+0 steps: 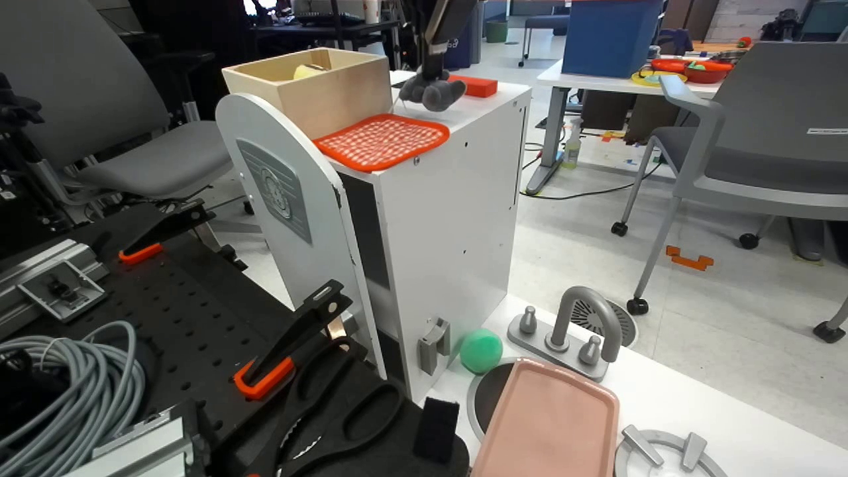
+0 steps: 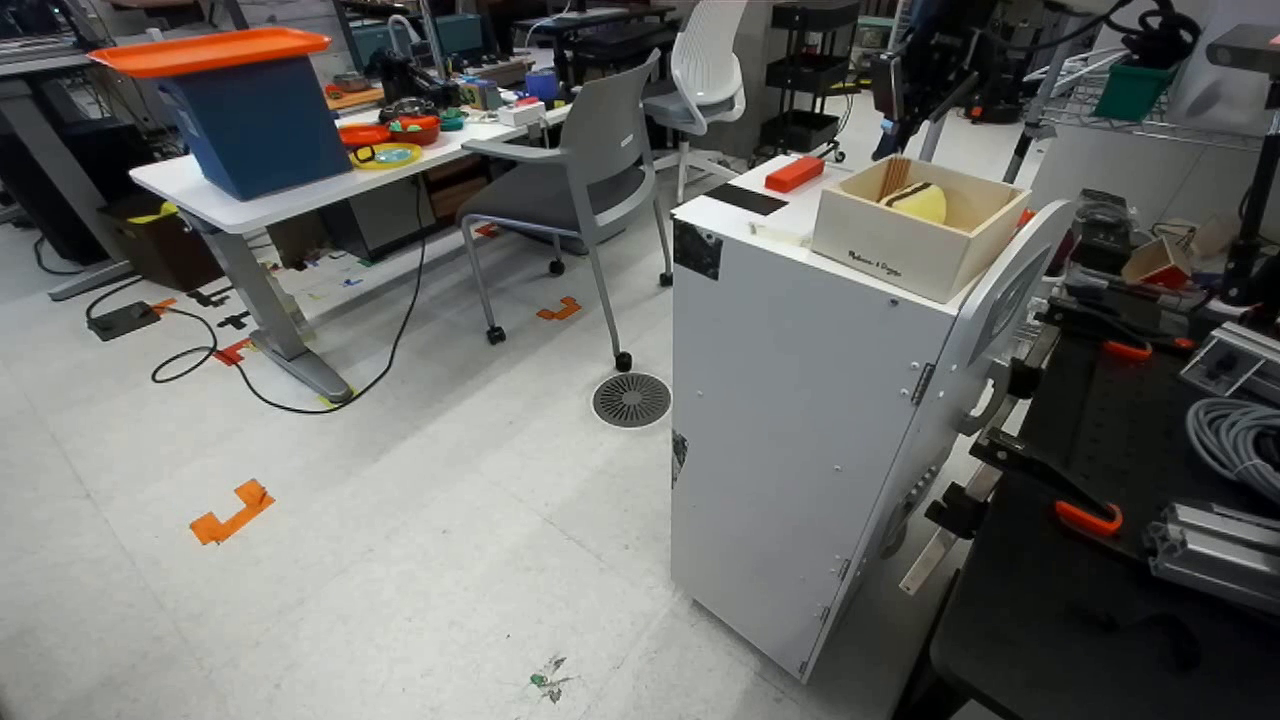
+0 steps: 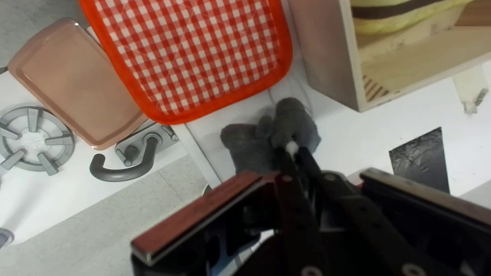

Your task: Put the grey plushy in the box, remove the yellow plushy from the box and put it on top of the cupboard, and then put the oven mitt on the tray

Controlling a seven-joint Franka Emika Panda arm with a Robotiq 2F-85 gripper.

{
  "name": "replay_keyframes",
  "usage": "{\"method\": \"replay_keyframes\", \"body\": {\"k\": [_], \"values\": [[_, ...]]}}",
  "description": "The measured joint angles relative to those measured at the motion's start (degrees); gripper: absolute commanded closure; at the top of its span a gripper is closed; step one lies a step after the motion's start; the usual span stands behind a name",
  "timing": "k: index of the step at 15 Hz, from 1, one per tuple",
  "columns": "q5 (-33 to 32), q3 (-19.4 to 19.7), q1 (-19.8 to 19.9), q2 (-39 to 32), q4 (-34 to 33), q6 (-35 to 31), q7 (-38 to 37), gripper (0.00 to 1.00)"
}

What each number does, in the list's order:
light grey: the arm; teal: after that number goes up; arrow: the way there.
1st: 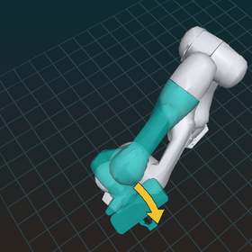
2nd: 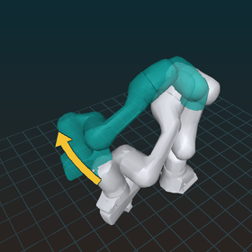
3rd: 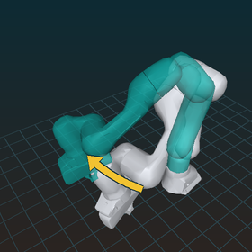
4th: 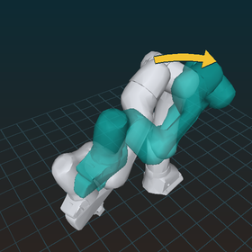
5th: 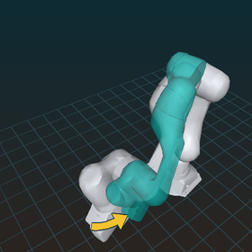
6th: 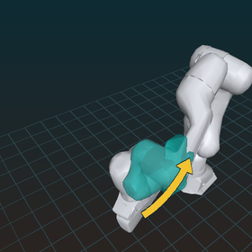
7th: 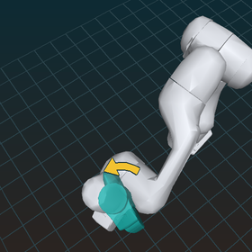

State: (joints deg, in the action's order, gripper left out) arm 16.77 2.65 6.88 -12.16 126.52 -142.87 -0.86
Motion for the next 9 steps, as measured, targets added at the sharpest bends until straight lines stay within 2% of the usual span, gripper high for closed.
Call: {"method": "replay_keyframes", "body": {"k": [5,9], "values": [[0.9,-0.2,0.0,2.6,0.0,0.0,0.6,0.98],[1.2,-1.0,-0.7,7.6,1.4,1.3,3.5,0.98]]}}
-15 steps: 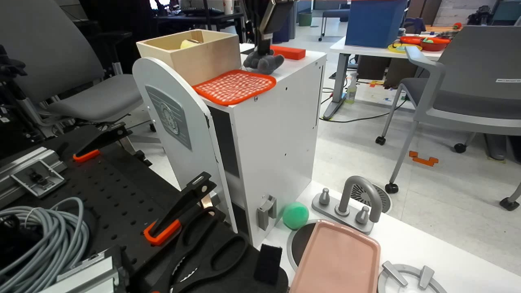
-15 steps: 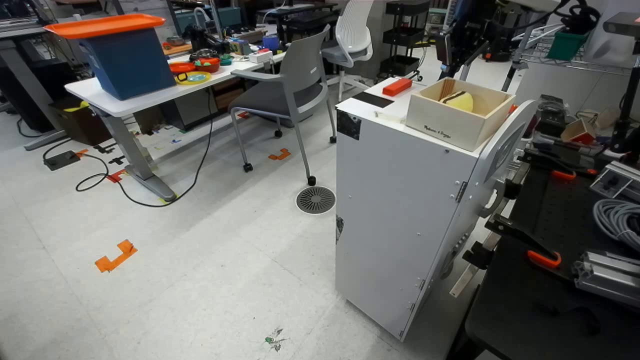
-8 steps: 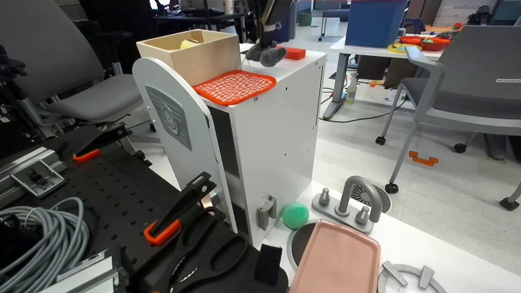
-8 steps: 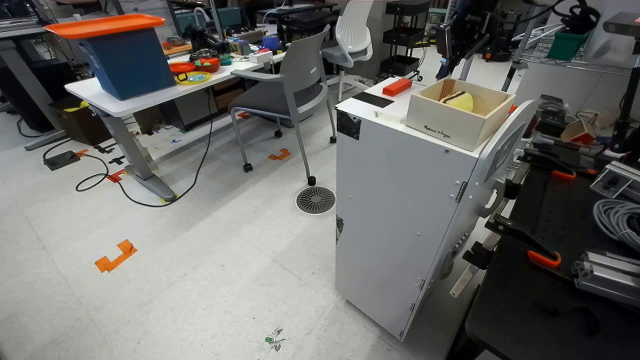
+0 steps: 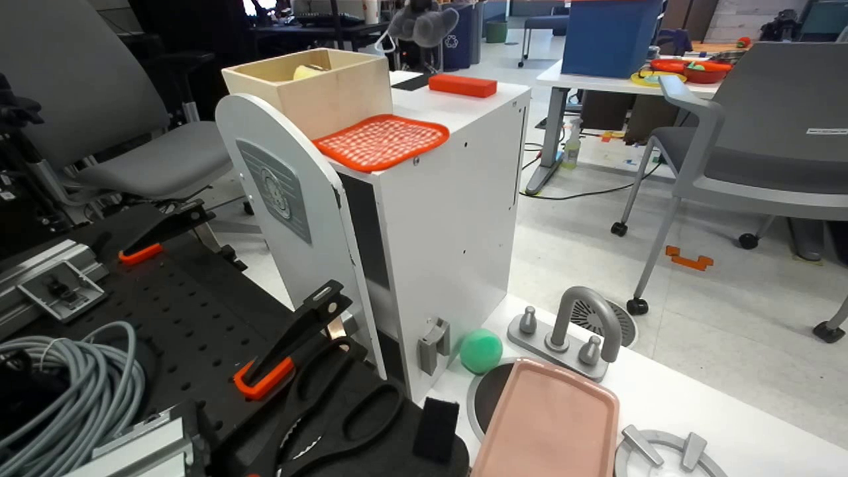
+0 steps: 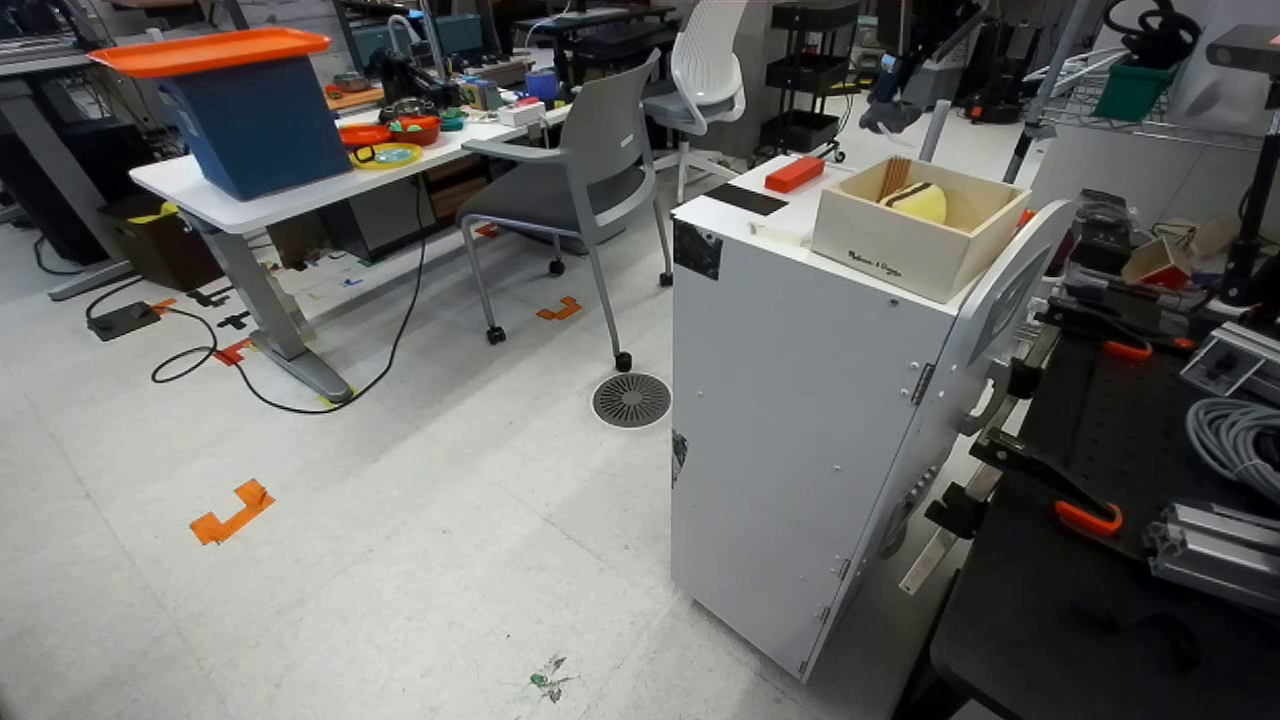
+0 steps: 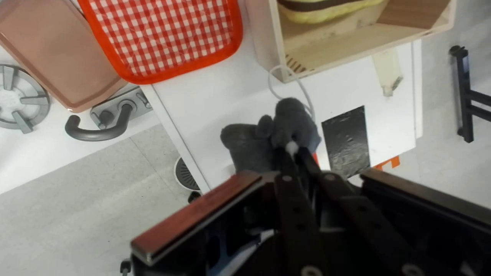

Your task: Put the grey plushy in the box, remove the yellow plushy from the box and put it on top of the cupboard, and then put the oven mitt on the tray

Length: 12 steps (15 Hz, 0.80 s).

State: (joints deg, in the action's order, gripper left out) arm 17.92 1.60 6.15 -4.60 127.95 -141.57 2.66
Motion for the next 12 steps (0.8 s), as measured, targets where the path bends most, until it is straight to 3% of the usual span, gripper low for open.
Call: {"method": "replay_keyframes", "body": {"k": [7,12], "values": [[-3.1,-0.1,-2.3,10.1,3.9,11.2,6.2,0.98],[-8.5,-0.1,-2.6,12.4,4.9,14.5,7.0,0.98]]}}
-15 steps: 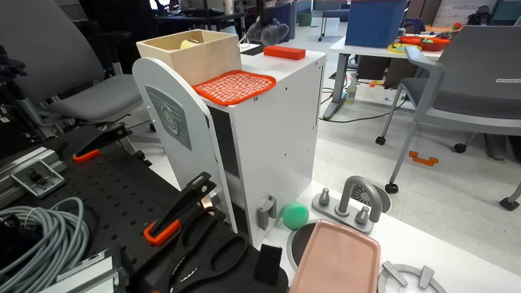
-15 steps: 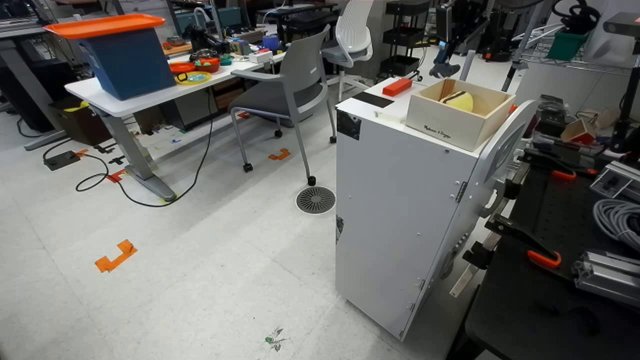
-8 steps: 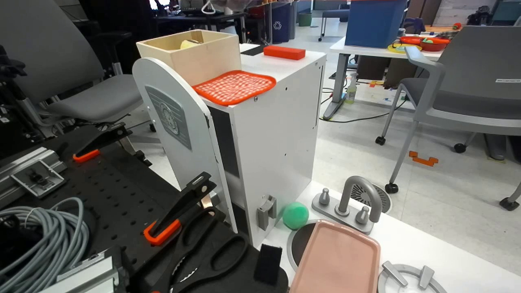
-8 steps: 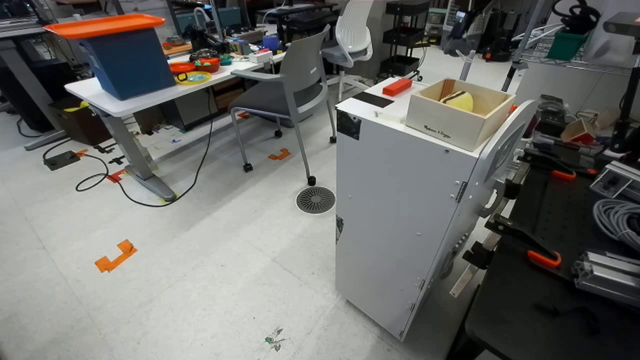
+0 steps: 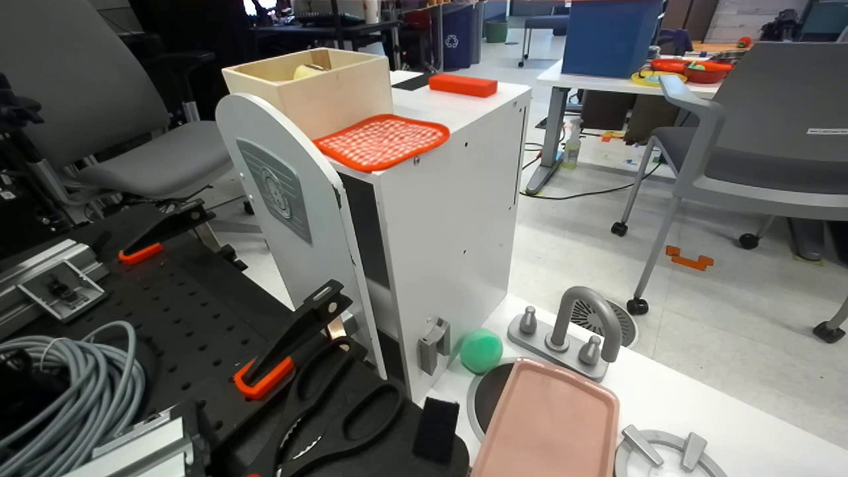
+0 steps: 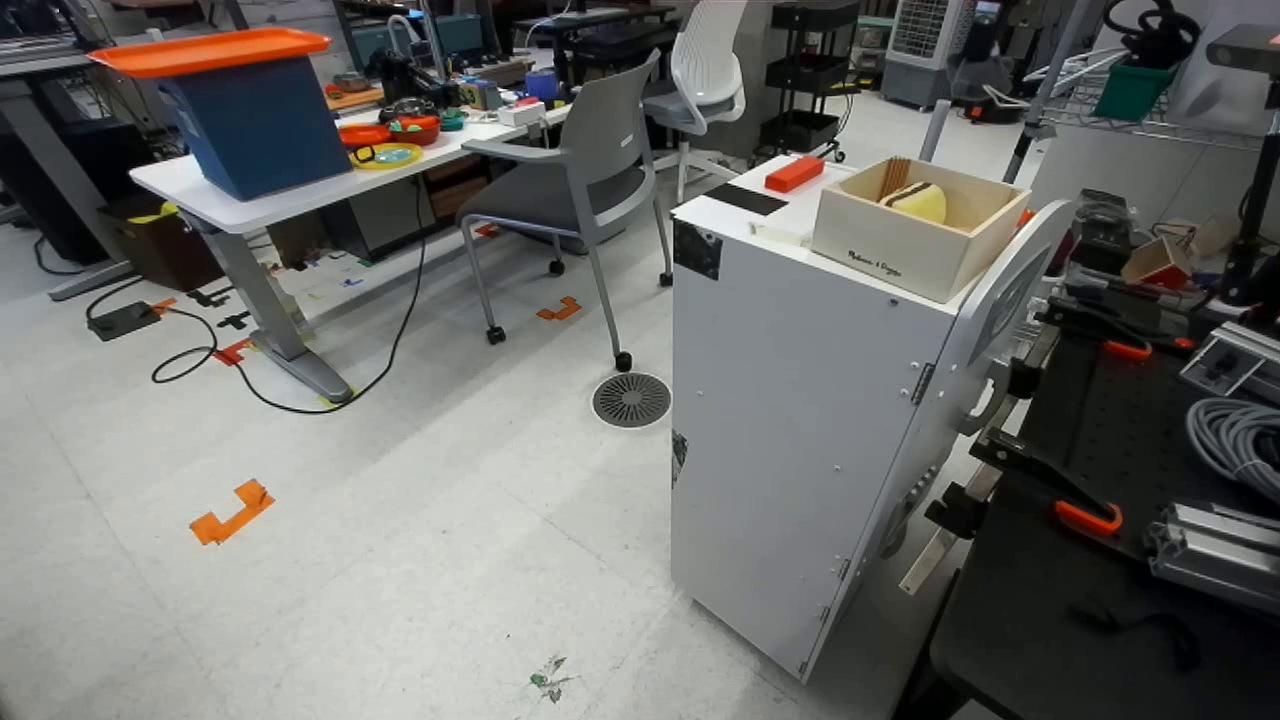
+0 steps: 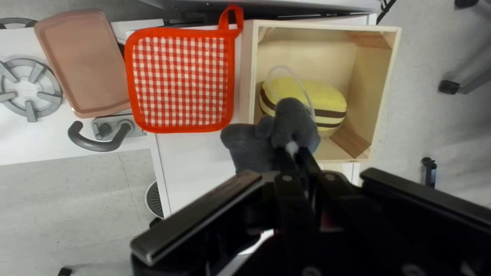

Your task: Put the grey plushy in the box, remove the yellow plushy from the box and put it on top of the cupboard, and then put the oven mitt on the tray

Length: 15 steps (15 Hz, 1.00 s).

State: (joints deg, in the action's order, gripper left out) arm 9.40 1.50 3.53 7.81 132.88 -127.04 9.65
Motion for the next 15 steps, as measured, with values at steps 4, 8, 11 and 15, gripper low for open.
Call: {"method": "replay_keyframes", "body": {"k": [4,8,11,15], "values": [[-3.1,0.0,0.0,-0.1,0.8,-0.6,-0.2,0.98],[-3.3,0.0,-1.0,-0.2,1.1,-1.3,0.1,0.98],[-3.3,-0.3,-2.1,-0.2,1.2,-1.6,0.2,0.98],[-3.3,-1.0,-3.4,-0.2,2.0,-3.0,0.2,0.98]]}}
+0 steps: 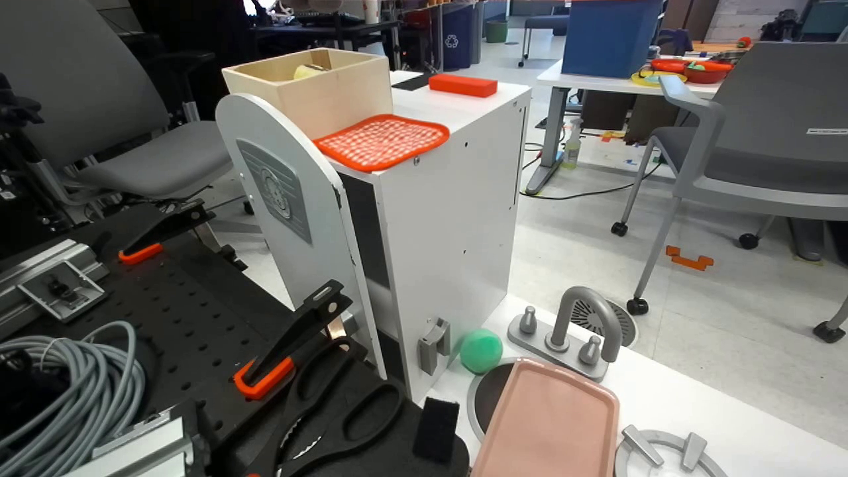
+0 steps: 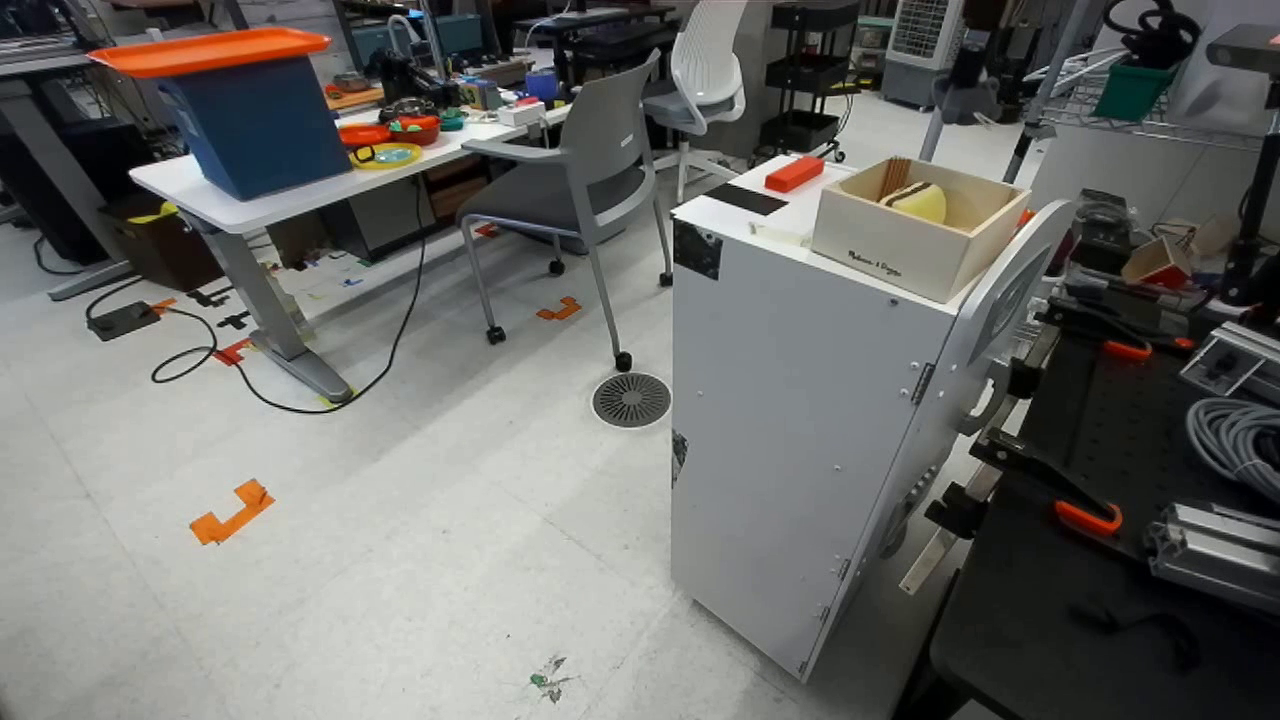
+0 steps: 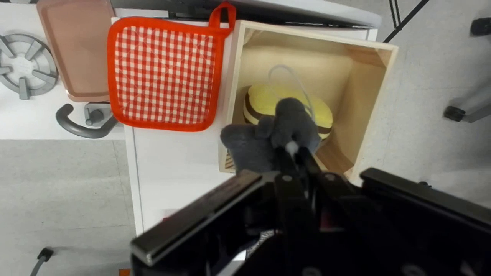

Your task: Put the grey plushy in the box, remove the yellow plushy from the box and put it on top of the cupboard, and then put the oven mitt on the tray

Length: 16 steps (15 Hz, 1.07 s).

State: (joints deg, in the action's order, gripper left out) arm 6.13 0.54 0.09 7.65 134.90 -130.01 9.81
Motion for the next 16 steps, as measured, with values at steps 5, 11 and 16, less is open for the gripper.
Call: {"method": "replay_keyframes", "body": {"k": [5,11,16], "values": [[0.0,-0.4,-0.8,-0.1,1.1,-0.6,0.0,0.47],[0.0,-0.4,-0.8,-0.1,1.4,-0.6,0.1,0.03],[0.1,-0.4,-0.8,-0.1,1.5,-1.4,2.2,0.0]]}}
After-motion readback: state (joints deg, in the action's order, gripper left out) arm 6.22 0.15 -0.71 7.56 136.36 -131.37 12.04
